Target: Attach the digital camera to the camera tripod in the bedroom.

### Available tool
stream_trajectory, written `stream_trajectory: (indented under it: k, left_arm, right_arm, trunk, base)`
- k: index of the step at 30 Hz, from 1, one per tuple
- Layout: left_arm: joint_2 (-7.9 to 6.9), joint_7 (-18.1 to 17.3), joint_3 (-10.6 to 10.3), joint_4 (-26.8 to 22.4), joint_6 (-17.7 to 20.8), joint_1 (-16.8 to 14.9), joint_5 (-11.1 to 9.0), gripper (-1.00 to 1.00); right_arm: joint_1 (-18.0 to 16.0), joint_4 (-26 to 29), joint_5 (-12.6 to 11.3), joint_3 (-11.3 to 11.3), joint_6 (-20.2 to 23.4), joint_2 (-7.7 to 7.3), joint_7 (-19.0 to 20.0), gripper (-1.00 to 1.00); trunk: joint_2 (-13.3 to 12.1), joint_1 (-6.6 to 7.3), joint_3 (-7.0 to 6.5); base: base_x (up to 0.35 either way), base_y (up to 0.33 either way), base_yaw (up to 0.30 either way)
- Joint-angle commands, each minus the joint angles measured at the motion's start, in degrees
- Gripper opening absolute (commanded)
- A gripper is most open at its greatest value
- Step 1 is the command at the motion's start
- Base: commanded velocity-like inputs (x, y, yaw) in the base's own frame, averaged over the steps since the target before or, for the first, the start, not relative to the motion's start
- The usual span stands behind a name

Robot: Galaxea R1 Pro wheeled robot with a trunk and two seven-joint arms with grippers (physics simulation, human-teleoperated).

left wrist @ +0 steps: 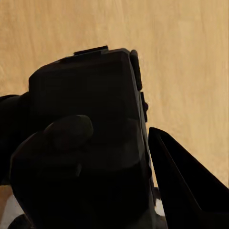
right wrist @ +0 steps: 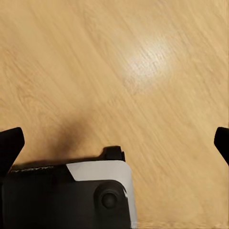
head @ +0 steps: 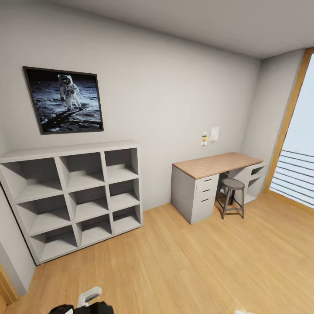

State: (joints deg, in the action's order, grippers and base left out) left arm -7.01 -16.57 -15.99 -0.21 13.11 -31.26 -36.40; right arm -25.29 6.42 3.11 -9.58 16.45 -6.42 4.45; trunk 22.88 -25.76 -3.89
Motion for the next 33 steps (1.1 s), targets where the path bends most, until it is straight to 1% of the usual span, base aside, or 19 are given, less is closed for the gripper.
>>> stream_trajectory:
  k: [1,2,5,6,7,10,11,12,14,15,16,18,21,26,28,29,30,32,33]
  left_arm:
    - [0.17,0.17,-0.27,-0.03,0.21,0.88,-0.11,-1.0]
    - [0.38,0.7,-0.27,0.0,0.1,2.37,0.86,-1.0]
    - [0.67,1.25,-0.27,0.02,-1.19,5.3,2.64,-1.0]
    - [0.84,1.54,-0.27,0.04,-4.71,9.16,3.99,-1.0]
    - [0.88,1.6,-0.27,0.05,-6.0,10.52,4.24,-1.0]
    - [0.92,1.67,-0.27,0.1,-7.57,12.59,4.5,-1.0]
    - [0.93,1.69,-0.27,0.11,-8.0,13.47,4.56,-1.0]
    - [0.93,1.7,-0.27,0.11,-8.16,13.91,4.58,-1.0]
    - [0.94,1.71,-0.27,0.12,-8.65,15.58,4.67,-1.0]
    - [0.96,1.71,-0.27,0.12,-8.8,15.92,4.69,-1.0]
    - [1.0,1.71,-0.27,0.12,-9.18,16.49,4.71,-1.0]
    - [1.05,1.7,-0.27,0.12,-9.65,16.9,4.73,-1.0]
    - [1.07,1.71,-0.3,0.13,-10.38,17.47,4.77,-1.0]
    - [0.82,2.34,-0.34,0.13,-10.83,17.86,4.91,-1.0]
    - [0.73,4.23,-0.35,0.13,-10.98,18.03,4.94,-1.0]
    - [0.83,7.38,-0.35,0.13,-11.04,18.34,4.99,-1.0]
    - [0.9,8.89,-0.36,0.13,-11.06,18.47,5.0,-1.0]
    - [1.02,10.82,-0.36,0.13,-11.07,18.6,5.02,-1.0]
    - [1.04,11.09,-0.36,0.13,-11.08,18.62,5.02,-1.0]
  right_arm:
    - [-0.02,-1.51,0.32,-0.36,-0.83,-0.04,0.21,1.0]
    - [0.1,-3.99,0.5,-0.33,-2.78,-0.1,0.18,1.0]
    - [0.04,-6.52,1.61,-0.29,-5.72,-0.18,0.11,1.0]
    - [0.06,-7.65,3.08,-0.28,-8.05,-0.13,0.0,1.0]
    - [0.49,-7.89,3.39,-0.27,-8.86,-0.03,-0.02,1.0]
    - [2.55,-8.11,3.7,-0.31,-10.33,0.12,-0.09,1.0]
    - [3.96,-8.17,3.78,-0.33,-11.1,0.25,-0.11,1.0]
    - [4.66,-8.19,3.79,-0.33,-11.52,0.31,-0.11,1.0]
    - [7.47,-8.23,3.75,-0.38,-13.56,0.47,-0.13,1.0]
    - [8.2,-8.24,3.71,-0.39,-14.22,0.5,-0.14,1.0]
    - [9.65,-8.27,3.61,-0.44,-15.74,0.54,-0.12,1.0]
    - [11.02,-8.3,3.52,-0.47,-17.46,0.6,-0.1,1.0]
    - [14.02,-8.33,3.38,-0.55,-21.61,0.73,-0.07,1.0]
    - [16.08,-8.35,3.32,-0.6,-23.92,0.9,-0.06,1.0]
    - [16.86,-8.35,3.32,-0.61,-24.42,0.92,-0.06,1.0]
    - [17.49,-8.35,3.31,-0.62,-24.66,0.9,-0.1,1.0]
    - [17.72,-8.35,3.31,-0.62,-24.76,0.89,-0.12,1.0]
    - [18.33,-8.35,3.31,-0.62,-25.12,0.88,-0.13,1.0]
    - [18.46,-8.35,3.31,-0.62,-25.3,0.88,-0.14,1.0]
  trunk:
    - [0.04,-0.03,0.0]
    - [0.04,-0.03,0.0]
    - [0.04,-0.03,0.0]
    - [0.04,-0.03,0.0]
    - [0.04,-0.03,0.0]
    - [0.04,-0.03,0.0]
    - [0.04,-0.03,0.0]
    - [0.04,-0.03,0.0]
    - [0.04,-0.03,0.0]
    - [0.04,-0.03,0.0]
    - [0.04,-0.03,0.0]
    - [0.04,-0.03,0.0]
    - [0.04,-0.03,0.0]
    - [0.04,-0.03,0.0]
    - [0.04,-0.03,0.0]
    - [0.04,-0.03,0.0]
    - [0.04,-0.03,0.0]
    - [0.04,-0.03,0.0]
    - [0.04,-0.03,0.0]
  base:
    - [0.0,0.0,0.0]
    - [0.0,0.0,0.0]
    - [0.0,0.0,0.0]
    - [0.0,0.0,0.0]
    - [0.0,0.0,0.0]
    - [0.0,0.0,0.0]
    - [0.0,0.0,0.0]
    - [0.0,0.0,0.0]
    - [0.0,0.0,0.0]
    - [0.0,0.0,0.0]
    - [0.0,0.0,0.0]
    - [0.0,0.0,0.0]
    - [0.0,0.0,0.0]
    - [0.0,0.0,0.0]
    - [0.0,0.0,0.0]
    - [0.0,0.0,0.0]
    - [0.0,0.0,0.0]
    - [0.0,0.0,0.0]
    - [0.0,0.0,0.0]
